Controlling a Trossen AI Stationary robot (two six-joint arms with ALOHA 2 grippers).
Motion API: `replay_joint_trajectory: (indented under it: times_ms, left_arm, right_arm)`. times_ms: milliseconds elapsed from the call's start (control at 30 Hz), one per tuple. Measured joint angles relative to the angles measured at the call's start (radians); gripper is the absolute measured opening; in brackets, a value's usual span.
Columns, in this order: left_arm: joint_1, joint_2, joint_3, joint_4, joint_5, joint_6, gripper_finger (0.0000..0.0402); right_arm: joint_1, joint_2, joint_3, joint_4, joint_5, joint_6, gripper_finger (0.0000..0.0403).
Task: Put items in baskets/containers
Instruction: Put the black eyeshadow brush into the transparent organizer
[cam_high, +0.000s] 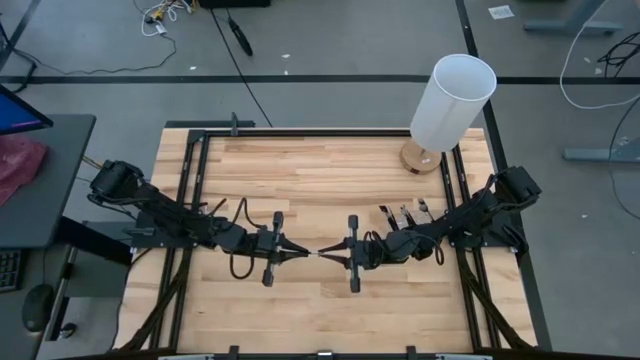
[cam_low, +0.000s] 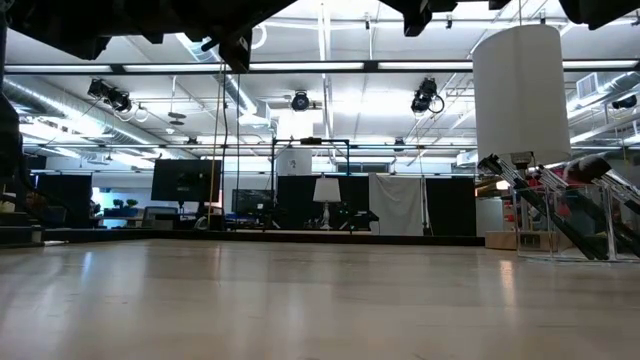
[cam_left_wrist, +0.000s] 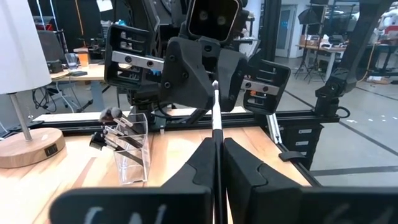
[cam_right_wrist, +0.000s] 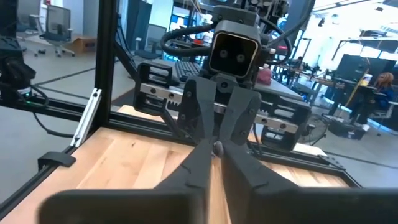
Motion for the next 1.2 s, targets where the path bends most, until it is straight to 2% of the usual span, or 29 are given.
replay_joint_trajectory:
  times_ms: [100, 267, 367, 467, 567, 667, 800, 900, 1067, 1133, 1200]
  left_arm:
    - [0.000, 0.000, 0.000, 0.000, -0.001, -0.008, 0.0023]
    - [0.000, 0.000, 0.000, -0.002, -0.007, -0.013, 0.0037]
    - [0.001, 0.000, 0.000, -0.030, -0.018, 0.003, 0.0063]
    - [0.002, 0.000, 0.000, -0.069, -0.018, 0.002, 0.0105]
    - [0.002, 0.000, 0.000, -0.120, -0.014, -0.010, 0.0153]
    - [0.002, 0.000, -0.001, -0.152, -0.027, -0.021, 0.0194]
    - [0.002, 0.006, 0.000, -0.163, -0.039, -0.021, 0.0229]
    - [0.001, 0.012, -0.002, -0.168, -0.050, -0.022, 0.0240]
    - [0.001, 0.044, 0.000, -0.168, -0.053, -0.024, 0.0242]
    - [0.001, 0.061, 0.000, -0.167, -0.052, -0.030, 0.0243]
    - [0.001, 0.075, -0.001, -0.170, -0.053, -0.039, 0.0243]
  right_arm:
    - [0.000, 0.000, 0.000, 0.000, -0.001, -0.006, 0.0008]
    - [0.000, 0.000, 0.000, -0.004, 0.003, 0.015, 0.0006]
    - [0.017, -0.002, 0.002, -0.053, 0.074, 0.034, 0.0004]
    - [0.047, -0.049, 0.004, -0.187, 0.162, 0.083, 0.0002]
    - [0.088, -0.141, 0.061, -0.481, 0.250, 0.195, 0.0002]
    - [0.119, -0.222, 0.208, -0.952, 0.279, 0.389, 0.0001]
    - [0.130, -0.250, 0.469, -1.603, 0.211, 0.729, 0.0001]
    - [0.128, -0.250, 0.618, -1.974, 0.121, 0.934, 0.0000]
    - [0.128, -0.272, 0.718, -2.351, 0.055, 1.207, 0.0000]
    - [0.128, -0.296, 0.708, -2.411, 0.043, 1.304, 0.0000]
    - [0.125, -0.341, 0.669, -2.389, 0.027, 1.328, 0.0000]
